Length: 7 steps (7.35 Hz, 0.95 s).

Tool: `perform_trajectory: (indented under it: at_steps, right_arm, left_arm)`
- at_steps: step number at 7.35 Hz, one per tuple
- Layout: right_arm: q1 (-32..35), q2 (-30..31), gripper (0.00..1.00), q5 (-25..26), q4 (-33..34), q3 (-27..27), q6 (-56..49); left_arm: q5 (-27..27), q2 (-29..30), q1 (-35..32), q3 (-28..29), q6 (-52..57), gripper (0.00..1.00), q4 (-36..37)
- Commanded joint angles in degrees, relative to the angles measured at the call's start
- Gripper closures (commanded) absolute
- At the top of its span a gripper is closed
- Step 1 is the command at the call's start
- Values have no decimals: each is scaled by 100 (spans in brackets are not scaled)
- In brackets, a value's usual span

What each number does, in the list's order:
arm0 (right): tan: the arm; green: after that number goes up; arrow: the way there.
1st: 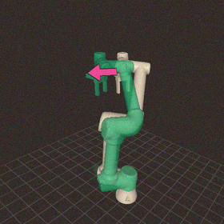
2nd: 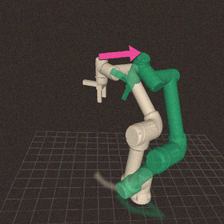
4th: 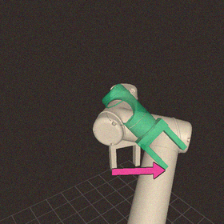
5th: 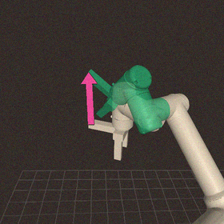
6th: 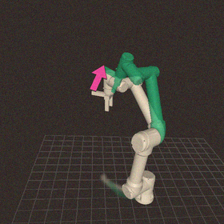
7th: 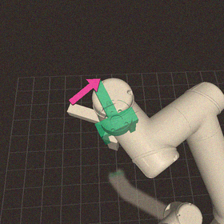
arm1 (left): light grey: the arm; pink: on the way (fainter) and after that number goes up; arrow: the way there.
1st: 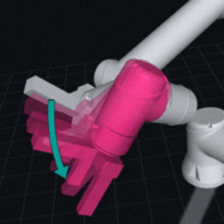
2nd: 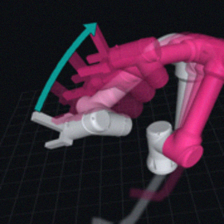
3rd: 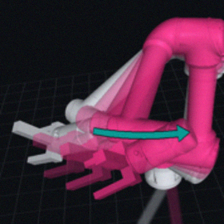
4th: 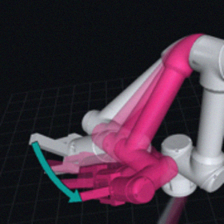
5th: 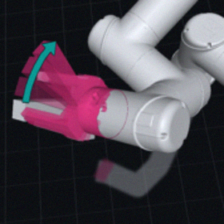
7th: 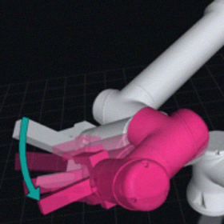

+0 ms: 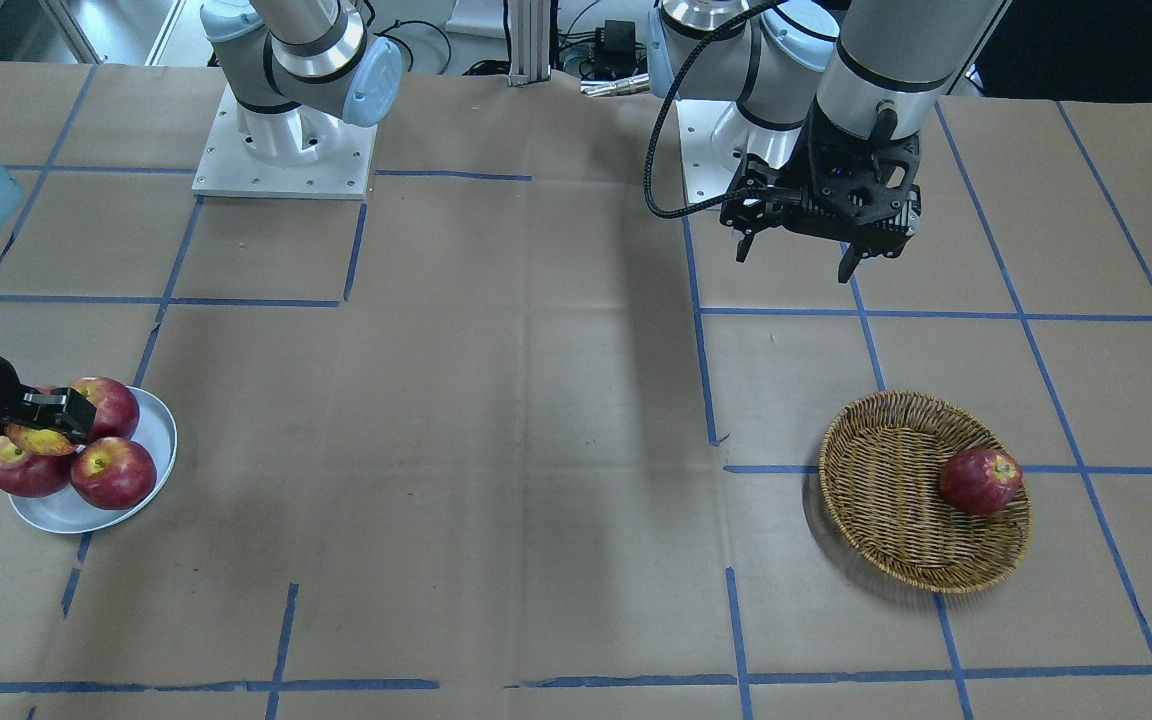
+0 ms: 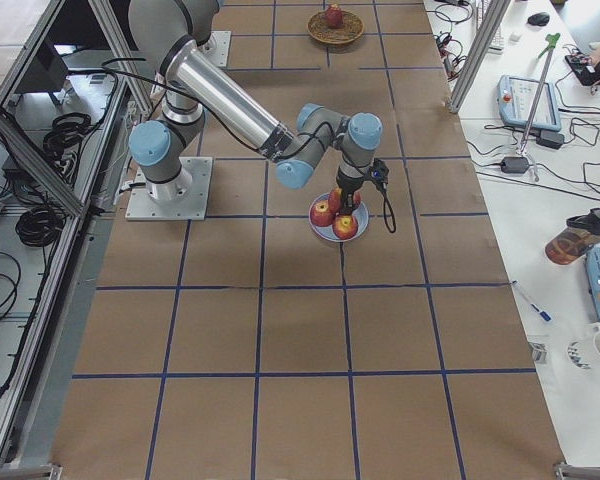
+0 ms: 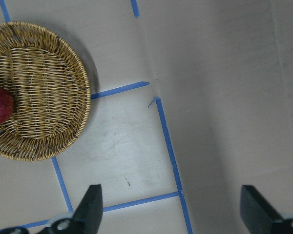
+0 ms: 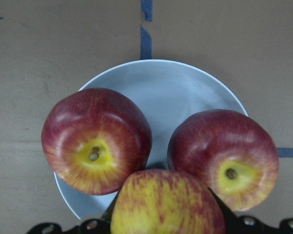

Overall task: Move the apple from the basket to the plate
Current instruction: 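Open the right gripper to release the apple on the plate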

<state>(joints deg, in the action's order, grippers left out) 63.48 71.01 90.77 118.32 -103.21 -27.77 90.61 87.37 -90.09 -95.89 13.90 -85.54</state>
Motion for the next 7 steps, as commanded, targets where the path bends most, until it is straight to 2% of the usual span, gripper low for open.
perform_trajectory:
  at_steps: [1,3,4,5,7]
  right_arm:
    - [-11,35,0,-6,-19,-6,61]
    - [24,149,0,-24,-46,47,105]
    - [59,402,0,-50,-63,73,105]
    - [121,605,0,-77,-290,152,114]
    - [462,896,0,-68,-1358,834,368]
  left_arm:
    - [0,0,0,0,8,1,-7]
    - [0,-9,0,0,8,1,-15]
    - [0,-9,0,0,8,1,-15]
    - [0,-9,0,0,16,1,-15]
    - [0,-9,9,-9,16,1,-24]
